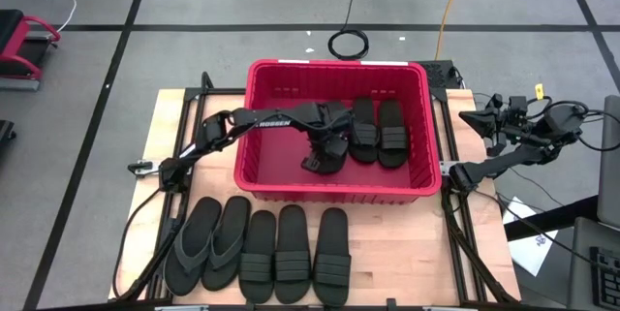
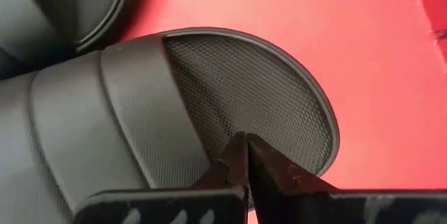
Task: Pick and place slides into bin
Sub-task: Put the slide into the red bin
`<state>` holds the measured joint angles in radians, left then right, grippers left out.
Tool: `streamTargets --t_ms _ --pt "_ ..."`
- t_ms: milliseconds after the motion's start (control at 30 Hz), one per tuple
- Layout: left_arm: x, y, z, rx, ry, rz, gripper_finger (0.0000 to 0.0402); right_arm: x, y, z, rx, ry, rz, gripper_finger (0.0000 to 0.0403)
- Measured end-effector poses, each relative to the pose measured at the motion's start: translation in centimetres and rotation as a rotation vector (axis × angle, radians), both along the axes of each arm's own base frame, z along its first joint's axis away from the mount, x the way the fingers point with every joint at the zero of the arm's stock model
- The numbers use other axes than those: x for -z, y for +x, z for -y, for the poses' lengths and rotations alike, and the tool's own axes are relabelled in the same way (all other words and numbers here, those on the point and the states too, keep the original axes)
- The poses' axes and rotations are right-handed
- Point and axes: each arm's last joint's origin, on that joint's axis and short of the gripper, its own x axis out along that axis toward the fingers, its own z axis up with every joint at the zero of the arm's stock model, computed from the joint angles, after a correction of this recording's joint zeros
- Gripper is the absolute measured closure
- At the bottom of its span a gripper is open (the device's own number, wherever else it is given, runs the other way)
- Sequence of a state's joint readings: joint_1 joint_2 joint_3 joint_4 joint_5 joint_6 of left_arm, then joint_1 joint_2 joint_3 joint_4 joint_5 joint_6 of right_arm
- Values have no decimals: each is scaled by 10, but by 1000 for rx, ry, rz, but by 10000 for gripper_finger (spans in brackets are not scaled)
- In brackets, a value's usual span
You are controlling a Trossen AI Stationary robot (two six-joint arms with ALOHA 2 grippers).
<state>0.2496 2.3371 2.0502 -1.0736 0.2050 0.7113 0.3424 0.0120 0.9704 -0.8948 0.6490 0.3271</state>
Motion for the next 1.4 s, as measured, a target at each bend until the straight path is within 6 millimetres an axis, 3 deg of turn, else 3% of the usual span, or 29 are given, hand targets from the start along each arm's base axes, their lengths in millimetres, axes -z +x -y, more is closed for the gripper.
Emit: streamTargets --t_ms 267,433,767,933,1033,1200,1400 --pt "-4 -3 -7 15 -2 16 401 0 0 0 0 -2 -1 403" --pt "-11 -6 4 111 -108 32 401 0 0 0 0 -27 -9 403" --pt "-23 -5 14 111 -47 49 401 0 0 0 2 -42 -14 403" --pt "-57 -22 -8 29 47 84 401 0 0 0 3 -42 -14 403" --pt "-65 -34 -27 -44 41 64 401 0 0 0 4 -43 -14 403" --pt "-58 -46 -56 -158 -36 24 401 0 0 0 4 -43 -14 403" --pt "-47 -49 -69 -198 -76 22 401 0 0 0 7 -43 -14 403"
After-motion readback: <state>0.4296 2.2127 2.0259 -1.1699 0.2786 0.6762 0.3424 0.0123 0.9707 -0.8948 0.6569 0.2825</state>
